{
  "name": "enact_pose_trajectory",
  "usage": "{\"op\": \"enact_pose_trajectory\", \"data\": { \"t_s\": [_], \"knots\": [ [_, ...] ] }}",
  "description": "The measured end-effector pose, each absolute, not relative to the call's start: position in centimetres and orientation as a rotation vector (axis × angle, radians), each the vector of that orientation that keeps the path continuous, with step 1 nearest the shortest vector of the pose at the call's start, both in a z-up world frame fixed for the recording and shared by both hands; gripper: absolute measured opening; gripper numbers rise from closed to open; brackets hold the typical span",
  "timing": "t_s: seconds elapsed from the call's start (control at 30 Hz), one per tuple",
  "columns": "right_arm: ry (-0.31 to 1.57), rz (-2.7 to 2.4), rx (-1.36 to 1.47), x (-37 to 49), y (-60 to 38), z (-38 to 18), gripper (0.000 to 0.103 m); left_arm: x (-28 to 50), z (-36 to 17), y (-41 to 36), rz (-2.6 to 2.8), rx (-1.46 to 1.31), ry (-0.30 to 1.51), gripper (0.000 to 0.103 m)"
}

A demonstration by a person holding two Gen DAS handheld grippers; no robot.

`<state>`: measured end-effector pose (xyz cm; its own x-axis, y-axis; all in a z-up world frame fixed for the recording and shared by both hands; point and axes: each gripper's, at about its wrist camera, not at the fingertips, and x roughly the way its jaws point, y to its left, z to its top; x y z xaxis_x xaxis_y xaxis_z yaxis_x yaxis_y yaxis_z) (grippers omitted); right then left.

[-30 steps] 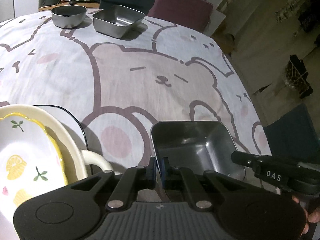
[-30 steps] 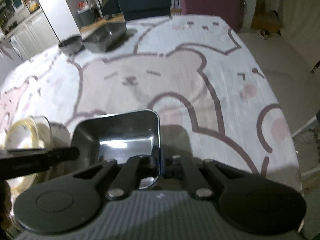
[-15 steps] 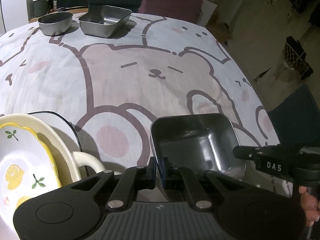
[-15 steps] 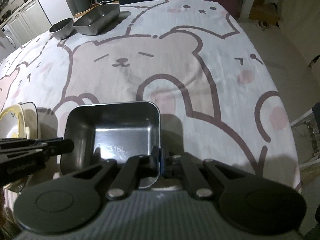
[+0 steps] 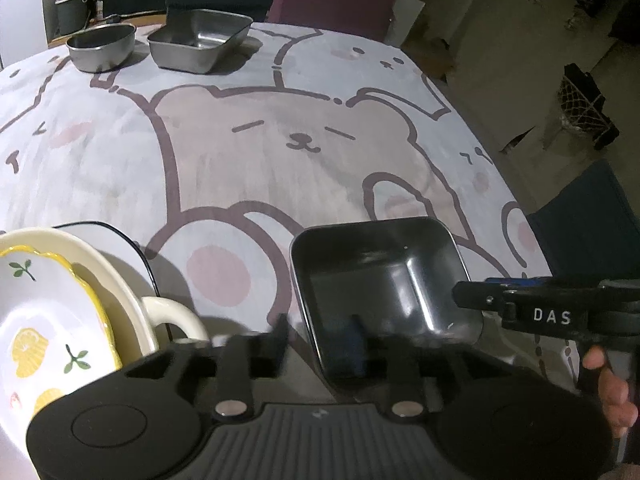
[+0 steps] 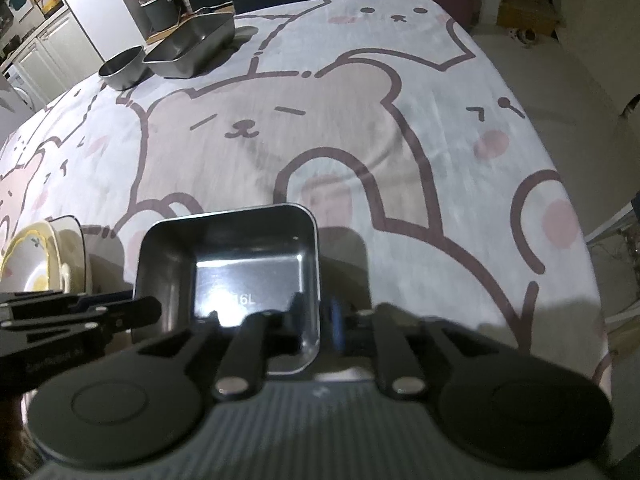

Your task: Organize plates and bowls

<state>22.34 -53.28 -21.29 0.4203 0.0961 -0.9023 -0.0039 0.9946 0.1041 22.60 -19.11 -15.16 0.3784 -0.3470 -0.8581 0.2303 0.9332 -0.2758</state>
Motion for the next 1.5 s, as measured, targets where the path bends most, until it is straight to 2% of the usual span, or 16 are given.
{"op": "enact_pose_trajectory", "data": {
  "t_s": [0.03, 0.17, 0.23, 0.3, 0.37, 0.6, 0.77, 0.97, 1.27, 1.4, 1.5],
  "knots": [
    [1.132, 0.060, 0.091, 22.3, -53.3, -21.2, 0.047, 22.5, -14.9, -19.0, -0.373, -0.118, 1.116, 0.052],
    [1.091, 0.047, 0.095, 21.8, -53.7, -20.1, 0.071, 22.2, -13.1, -18.7, -0.400, -0.122, 1.066, 0.079],
    [1.064, 0.042, 0.110, 21.5, -54.0, -19.3, 0.089, 22.0, -12.0, -18.5, -0.412, -0.115, 1.029, 0.089],
    [1.019, 0.037, 0.122, 21.2, -54.3, -18.3, 0.095, 22.0, -10.8, -18.2, -0.411, -0.118, 0.986, 0.101],
    [0.974, 0.023, 0.138, 21.0, -54.6, -17.2, 0.103, 22.2, -9.7, -17.5, -0.402, -0.129, 0.941, 0.103],
    [0.806, 0.016, 0.134, 22.9, -53.9, -13.7, 0.103, 25.7, -8.1, -14.2, -0.295, -0.257, 0.866, 0.103],
    [0.724, 0.095, 0.062, 27.3, -51.8, -11.5, 0.103, 29.4, -8.0, -12.0, -0.178, -0.401, 0.845, 0.103],
    [0.699, 0.225, -0.221, 35.3, -48.8, -9.7, 0.103, 33.9, -9.4, -9.7, -0.069, -0.620, 0.842, 0.103],
    [0.684, 0.317, -0.599, 48.3, -47.8, -8.6, 0.103, 40.3, -12.2, -9.0, 0.079, -0.807, 0.823, 0.103],
    [0.650, 0.396, -0.655, 52.4, -47.0, -10.2, 0.103, 42.5, -13.7, -9.2, 0.110, -0.817, 0.838, 0.097],
    [0.706, 0.510, -0.608, 55.1, -46.0, -11.8, 0.096, 43.9, -15.4, -9.1, 0.125, -0.825, 0.869, 0.090]
  ]
}}
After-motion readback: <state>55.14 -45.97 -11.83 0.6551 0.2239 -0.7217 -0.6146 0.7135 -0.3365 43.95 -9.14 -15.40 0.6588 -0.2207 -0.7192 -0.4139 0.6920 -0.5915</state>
